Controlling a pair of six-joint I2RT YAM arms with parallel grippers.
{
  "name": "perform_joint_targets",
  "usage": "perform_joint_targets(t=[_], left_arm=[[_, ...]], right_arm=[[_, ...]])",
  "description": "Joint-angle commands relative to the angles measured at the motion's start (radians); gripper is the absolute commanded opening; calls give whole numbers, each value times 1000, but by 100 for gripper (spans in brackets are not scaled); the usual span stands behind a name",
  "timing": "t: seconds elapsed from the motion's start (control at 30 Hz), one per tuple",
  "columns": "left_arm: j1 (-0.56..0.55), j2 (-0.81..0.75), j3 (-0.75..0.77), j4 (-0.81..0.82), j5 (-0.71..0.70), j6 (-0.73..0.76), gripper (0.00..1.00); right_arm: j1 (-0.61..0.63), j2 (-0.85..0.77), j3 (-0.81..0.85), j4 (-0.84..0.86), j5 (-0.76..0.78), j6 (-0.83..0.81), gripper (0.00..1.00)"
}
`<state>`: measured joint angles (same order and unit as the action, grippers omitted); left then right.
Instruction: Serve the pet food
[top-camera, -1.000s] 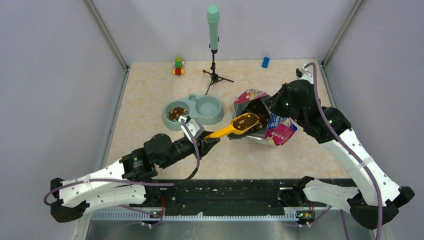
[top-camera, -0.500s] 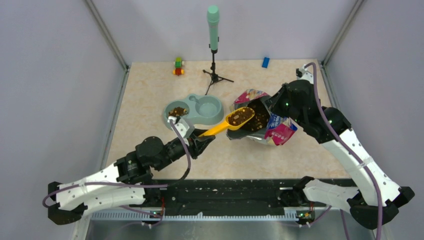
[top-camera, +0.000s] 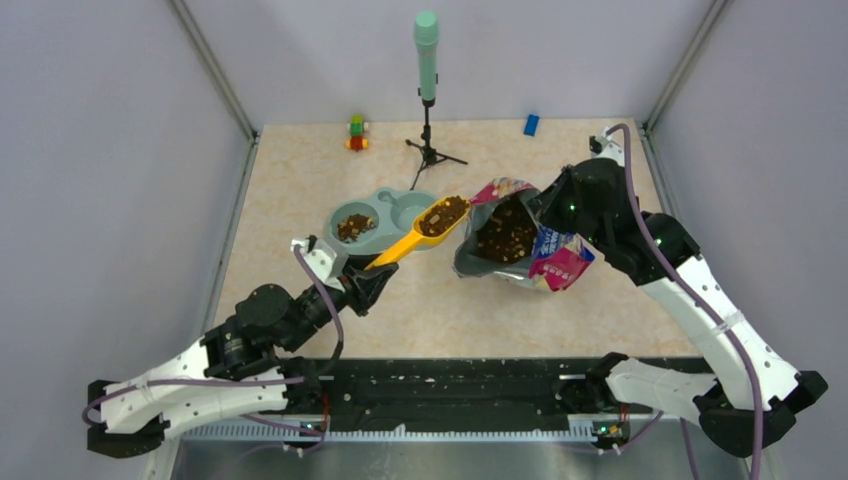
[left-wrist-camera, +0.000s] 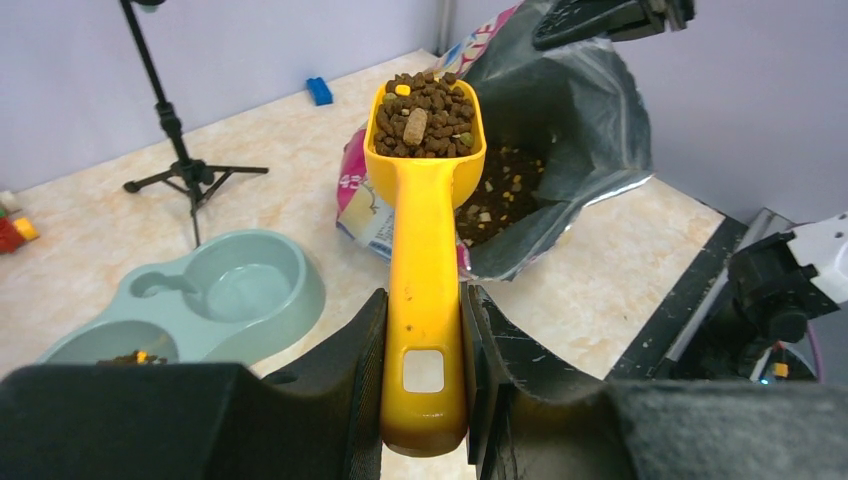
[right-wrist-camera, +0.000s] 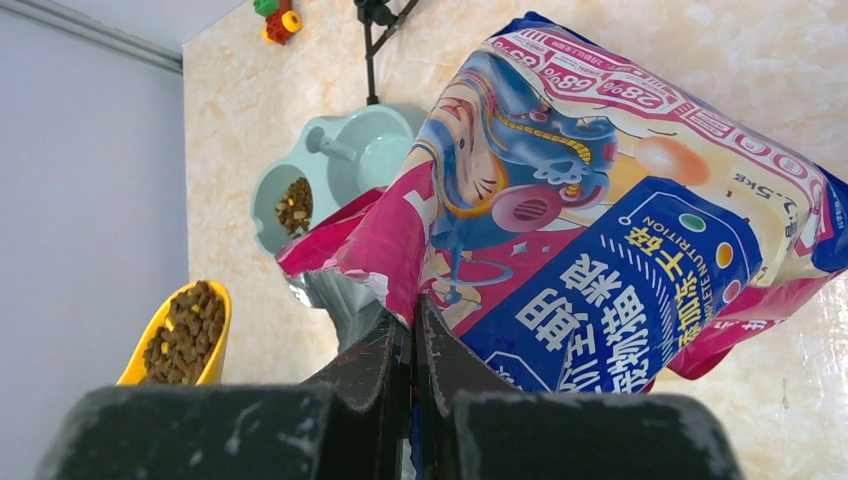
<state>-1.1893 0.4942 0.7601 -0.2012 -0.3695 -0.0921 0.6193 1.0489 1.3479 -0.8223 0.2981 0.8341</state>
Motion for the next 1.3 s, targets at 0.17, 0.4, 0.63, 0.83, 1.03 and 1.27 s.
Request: perform_joint_targets(t=[0.17, 0.4, 0.63, 0.83, 1.03, 1.27], left_arm=[[-4, -57, -74, -21, -182, -27, 0], [-3, -70, -174, 57, -317, -46, 0], [-3, -42, -216, 81, -431, -85, 0], [11, 3, -264, 144, -487, -77, 0], [43, 60, -312, 247, -505, -90, 0], [132, 146, -336, 354, -423, -97, 0]], right_arm=[[-7, 14, 18, 55, -9, 1, 0], [-7, 23, 22, 56, -14, -2, 0], [-7, 29, 27, 55, -16, -9, 0], [-7, 39, 25, 66, -33, -10, 0], [-7, 40, 26, 67, -45, -5, 0], [-7, 30, 28, 59, -47, -7, 0]])
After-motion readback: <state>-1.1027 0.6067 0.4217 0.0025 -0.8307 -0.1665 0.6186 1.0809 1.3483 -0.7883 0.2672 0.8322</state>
